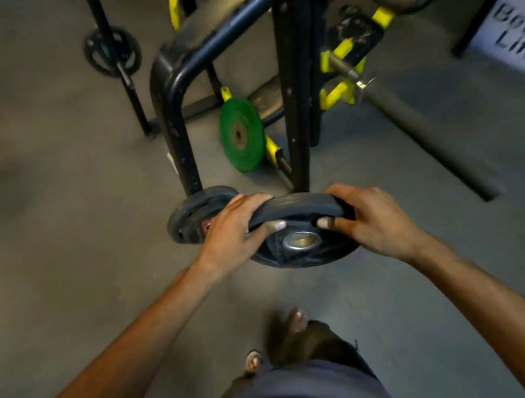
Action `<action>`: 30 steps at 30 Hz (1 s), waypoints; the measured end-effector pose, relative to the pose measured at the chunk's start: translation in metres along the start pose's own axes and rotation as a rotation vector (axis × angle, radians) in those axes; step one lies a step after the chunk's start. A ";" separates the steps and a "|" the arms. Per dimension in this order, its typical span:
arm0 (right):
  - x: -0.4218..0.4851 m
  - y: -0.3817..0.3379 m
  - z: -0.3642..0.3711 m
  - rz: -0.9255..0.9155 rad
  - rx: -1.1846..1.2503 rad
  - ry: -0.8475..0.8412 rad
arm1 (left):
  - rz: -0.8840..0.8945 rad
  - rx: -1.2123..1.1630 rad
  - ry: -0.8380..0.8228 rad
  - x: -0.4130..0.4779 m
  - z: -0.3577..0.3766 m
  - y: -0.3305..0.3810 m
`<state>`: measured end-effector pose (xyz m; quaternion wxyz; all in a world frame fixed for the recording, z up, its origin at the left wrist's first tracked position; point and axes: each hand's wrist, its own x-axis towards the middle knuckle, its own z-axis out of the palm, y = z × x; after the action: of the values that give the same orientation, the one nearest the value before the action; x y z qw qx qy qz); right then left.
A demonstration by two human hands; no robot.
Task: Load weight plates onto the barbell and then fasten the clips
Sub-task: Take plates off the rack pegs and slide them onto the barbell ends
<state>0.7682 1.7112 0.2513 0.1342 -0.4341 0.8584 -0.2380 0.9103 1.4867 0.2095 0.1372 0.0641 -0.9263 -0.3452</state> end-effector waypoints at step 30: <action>-0.074 0.322 -0.206 -0.175 -0.130 -0.093 | -0.157 0.062 -0.015 0.155 0.258 0.238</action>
<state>0.5023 1.9950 0.2593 0.1243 -0.5257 0.8237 -0.1721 0.6801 1.7934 0.2118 0.1006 0.1380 -0.9297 -0.3263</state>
